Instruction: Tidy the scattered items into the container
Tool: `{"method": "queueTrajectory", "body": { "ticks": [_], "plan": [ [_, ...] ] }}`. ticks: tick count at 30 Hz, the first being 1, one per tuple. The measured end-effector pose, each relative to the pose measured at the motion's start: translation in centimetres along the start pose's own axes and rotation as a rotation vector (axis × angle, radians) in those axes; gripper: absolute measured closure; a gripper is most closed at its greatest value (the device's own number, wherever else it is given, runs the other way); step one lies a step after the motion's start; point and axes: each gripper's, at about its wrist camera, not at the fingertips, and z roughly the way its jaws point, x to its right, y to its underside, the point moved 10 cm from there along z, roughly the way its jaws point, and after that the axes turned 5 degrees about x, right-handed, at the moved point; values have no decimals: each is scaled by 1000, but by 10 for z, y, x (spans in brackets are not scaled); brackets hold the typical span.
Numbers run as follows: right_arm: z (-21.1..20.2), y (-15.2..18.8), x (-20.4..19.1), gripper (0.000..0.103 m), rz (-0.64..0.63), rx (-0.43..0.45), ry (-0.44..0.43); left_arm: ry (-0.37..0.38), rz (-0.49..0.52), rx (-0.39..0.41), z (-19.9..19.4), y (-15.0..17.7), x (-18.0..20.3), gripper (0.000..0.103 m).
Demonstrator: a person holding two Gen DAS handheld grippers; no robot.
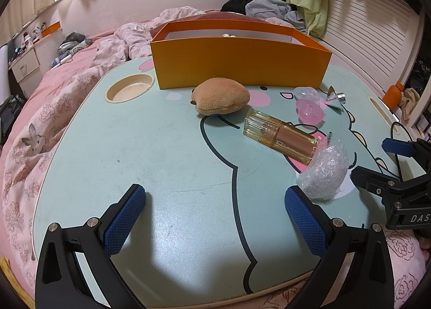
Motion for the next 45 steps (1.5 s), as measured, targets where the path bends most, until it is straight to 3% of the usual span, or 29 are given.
{"method": "queueTrajectory", "body": {
  "ticks": [8, 10, 13, 16, 18, 21, 25, 28, 29, 30, 39, 42, 45],
  "plan": [
    [-1, -1, 5, 0, 21, 16, 13, 1, -1, -1, 1, 0, 0, 0],
    [-5, -3, 7, 0, 44, 31, -19, 3, -4, -2, 0, 0, -1, 0],
    [-22, -14, 18, 16, 131, 104, -121, 6, -7, -3, 1, -1, -2, 0],
    [-33, -33, 35, 18, 147, 167, -87, 7, -8, -2, 1, -2, -2, 0],
    [-30, -47, 39, 30, 110, 174, -82, 7, -8, -1, 1, -2, -2, 0],
    [-20, -61, 28, 42, 64, 154, -143, 7, -8, -1, 1, -1, -2, 0],
    [8, -72, 20, 45, 30, 113, -113, 8, -8, -1, 1, -1, -2, 0],
    [30, -76, 19, 61, -21, 83, -57, 7, -7, 0, 1, -1, -1, 0],
    [38, -75, 18, 73, -31, 63, -41, 7, -7, 0, 1, -1, -2, 0],
    [42, -75, 18, 75, -30, 51, -48, 7, -7, 0, 1, -1, -1, 0],
    [-1, -57, 27, 75, 58, 153, -100, 11, -3, -6, -1, -1, 0, 0],
    [-20, -46, 35, 75, 113, 189, -107, 79, -9, 2, -9, -4, 10, 0],
    [-34, -39, 46, 75, 143, 248, -69, 117, -16, 59, -28, -16, 19, 0]
  ]
}}
